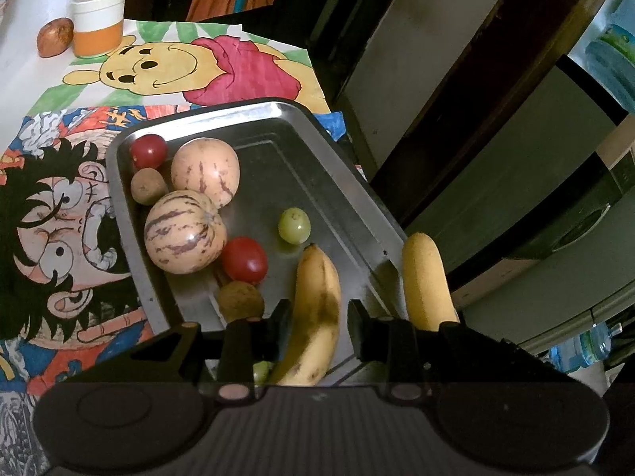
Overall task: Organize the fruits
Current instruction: 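Lower the banana into the tray with the left tool while the right tool lowers its banana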
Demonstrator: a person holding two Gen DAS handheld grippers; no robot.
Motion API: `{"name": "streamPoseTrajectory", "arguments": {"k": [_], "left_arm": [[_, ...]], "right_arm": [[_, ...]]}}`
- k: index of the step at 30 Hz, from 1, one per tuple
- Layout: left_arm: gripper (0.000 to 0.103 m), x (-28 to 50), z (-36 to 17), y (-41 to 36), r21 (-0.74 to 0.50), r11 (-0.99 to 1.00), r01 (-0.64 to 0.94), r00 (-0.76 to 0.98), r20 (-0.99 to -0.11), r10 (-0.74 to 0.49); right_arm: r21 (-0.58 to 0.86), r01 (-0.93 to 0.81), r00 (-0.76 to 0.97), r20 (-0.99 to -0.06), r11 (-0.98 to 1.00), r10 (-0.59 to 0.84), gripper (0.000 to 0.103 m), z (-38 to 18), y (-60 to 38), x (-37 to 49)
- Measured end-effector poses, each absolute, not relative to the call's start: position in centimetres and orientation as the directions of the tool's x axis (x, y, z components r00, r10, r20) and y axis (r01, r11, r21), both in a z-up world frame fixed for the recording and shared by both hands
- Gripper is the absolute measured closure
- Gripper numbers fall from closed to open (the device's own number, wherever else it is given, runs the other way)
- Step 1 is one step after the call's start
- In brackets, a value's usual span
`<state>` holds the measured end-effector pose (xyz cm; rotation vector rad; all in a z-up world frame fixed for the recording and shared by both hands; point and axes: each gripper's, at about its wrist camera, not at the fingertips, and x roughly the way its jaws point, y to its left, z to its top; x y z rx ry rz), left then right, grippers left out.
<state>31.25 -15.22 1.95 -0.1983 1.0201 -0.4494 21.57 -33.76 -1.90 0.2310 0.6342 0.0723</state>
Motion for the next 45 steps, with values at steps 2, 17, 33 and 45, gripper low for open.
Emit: {"name": "streamPoseTrajectory", "arguments": {"k": [2, 17, 33, 45], "left_arm": [[0.067, 31.2, 2.0, -15.2, -0.365, 0.891, 0.270, 0.443, -0.775, -0.451], [0.054, 30.5, 3.0, -14.4, -0.368, 0.893, 0.258, 0.476, -0.756, -0.449], [0.026, 28.4, 4.1, -11.6, -0.348, 0.918, 0.190, 0.573, -0.720, -0.391], [0.011, 26.4, 4.6, -10.2, -0.303, 0.942, 0.144, 0.637, -0.700, -0.323]], "right_arm": [[0.234, 0.003, 0.804, -0.579, 0.972, 0.137, 0.061, -1.9, -33.7, 21.5], [0.233, -0.008, 0.805, -0.575, 0.972, 0.145, 0.049, -1.5, -33.6, 21.2], [0.231, -0.019, 0.827, -0.543, 0.973, 0.146, 0.037, -0.2, -33.2, 20.1], [0.225, -0.020, 0.845, -0.517, 0.974, 0.137, 0.019, 1.1, -32.9, 19.0]]}}
